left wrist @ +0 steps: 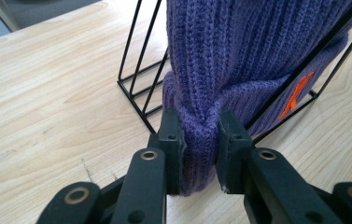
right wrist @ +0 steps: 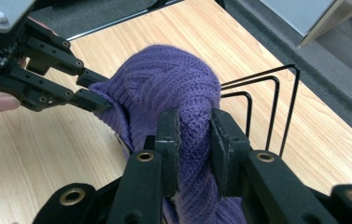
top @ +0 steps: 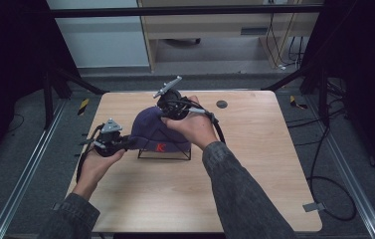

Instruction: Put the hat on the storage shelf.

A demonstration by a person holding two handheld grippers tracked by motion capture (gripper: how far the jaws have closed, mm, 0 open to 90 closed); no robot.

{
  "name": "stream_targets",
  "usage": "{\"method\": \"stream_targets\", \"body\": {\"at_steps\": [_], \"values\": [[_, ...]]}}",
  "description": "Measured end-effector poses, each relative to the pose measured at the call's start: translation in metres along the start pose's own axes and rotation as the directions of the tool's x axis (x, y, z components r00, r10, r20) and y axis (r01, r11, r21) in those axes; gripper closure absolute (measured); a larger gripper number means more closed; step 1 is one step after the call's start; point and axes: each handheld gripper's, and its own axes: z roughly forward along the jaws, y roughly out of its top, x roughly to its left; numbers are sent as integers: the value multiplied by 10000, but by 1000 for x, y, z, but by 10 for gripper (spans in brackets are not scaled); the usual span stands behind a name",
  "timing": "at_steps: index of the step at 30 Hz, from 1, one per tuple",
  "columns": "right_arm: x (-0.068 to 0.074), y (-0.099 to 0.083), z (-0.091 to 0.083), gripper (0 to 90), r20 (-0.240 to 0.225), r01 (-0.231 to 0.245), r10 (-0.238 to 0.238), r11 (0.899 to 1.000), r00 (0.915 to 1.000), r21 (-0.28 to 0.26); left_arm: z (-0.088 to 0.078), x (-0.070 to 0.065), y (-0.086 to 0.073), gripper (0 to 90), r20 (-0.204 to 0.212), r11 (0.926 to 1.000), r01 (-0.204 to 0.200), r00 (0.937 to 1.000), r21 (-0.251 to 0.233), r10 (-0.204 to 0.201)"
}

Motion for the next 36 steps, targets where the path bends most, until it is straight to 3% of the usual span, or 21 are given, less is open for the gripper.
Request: {"method": "stream_targets", "body": {"at_steps": [27,32,36], "values": [[10,5,11,718,-103,359,-356,9990,9993,252,7,-2,-16,733,-111,9996,138,9998,235,-135],[12,4,7,680,-58,318,-317,9994,9995,152,9,-8,-21,729,-513,9995,85,9987,294,-70],[15,4,2,651,-67,319,-319,9995,9995,28,11,-8,-23,723,-551,9994,130,9984,331,-112]]}}
